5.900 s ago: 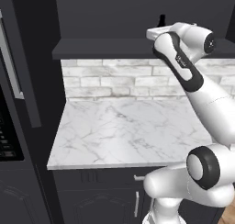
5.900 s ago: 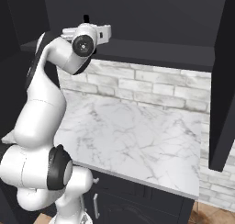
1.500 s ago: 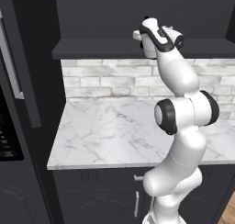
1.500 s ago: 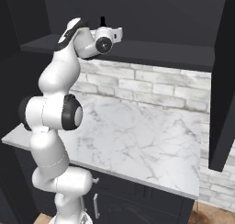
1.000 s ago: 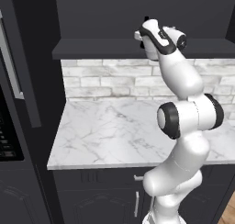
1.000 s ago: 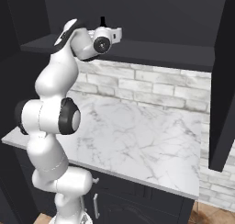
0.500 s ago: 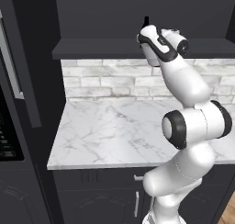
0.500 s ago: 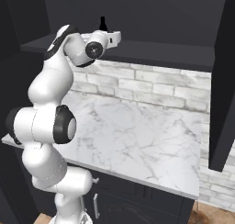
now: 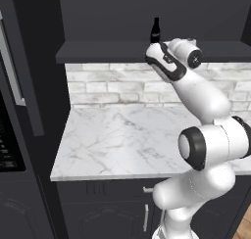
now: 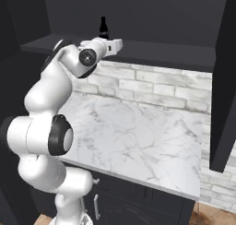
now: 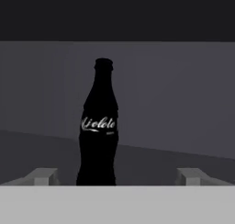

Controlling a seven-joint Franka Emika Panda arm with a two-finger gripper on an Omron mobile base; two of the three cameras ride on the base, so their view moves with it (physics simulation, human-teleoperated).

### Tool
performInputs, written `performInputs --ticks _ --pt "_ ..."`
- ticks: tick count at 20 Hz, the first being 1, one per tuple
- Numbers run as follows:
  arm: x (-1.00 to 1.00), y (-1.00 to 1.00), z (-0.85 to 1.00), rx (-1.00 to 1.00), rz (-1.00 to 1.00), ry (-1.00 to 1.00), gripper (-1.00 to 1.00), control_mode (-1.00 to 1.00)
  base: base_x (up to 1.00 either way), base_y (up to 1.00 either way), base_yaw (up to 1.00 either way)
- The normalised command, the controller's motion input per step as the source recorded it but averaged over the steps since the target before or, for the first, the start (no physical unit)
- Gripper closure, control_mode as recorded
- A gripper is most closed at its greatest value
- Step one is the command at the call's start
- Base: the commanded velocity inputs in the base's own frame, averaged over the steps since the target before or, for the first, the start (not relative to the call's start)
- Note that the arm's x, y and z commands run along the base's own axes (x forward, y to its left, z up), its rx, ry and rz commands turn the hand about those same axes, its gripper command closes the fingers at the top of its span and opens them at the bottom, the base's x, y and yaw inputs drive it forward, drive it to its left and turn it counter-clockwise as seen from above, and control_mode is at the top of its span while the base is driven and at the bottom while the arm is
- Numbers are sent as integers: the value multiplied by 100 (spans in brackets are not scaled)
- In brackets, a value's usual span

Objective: Pick the bottled drink from the counter and place it in the open cabinet.

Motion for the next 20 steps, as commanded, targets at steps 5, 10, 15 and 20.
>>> performInputs --ticks 5,10,15,20 --pt "-48 0 20 0 0 24 -100 -100 0 0 0" --pt "-52 0 24 1 0 24 -100 -100 0 0 0" --pt "-63 0 19 7 -4 15 -100 -100 0 0 0" --pt "-71 0 7 9 -6 12 -100 -100 0 0 0"
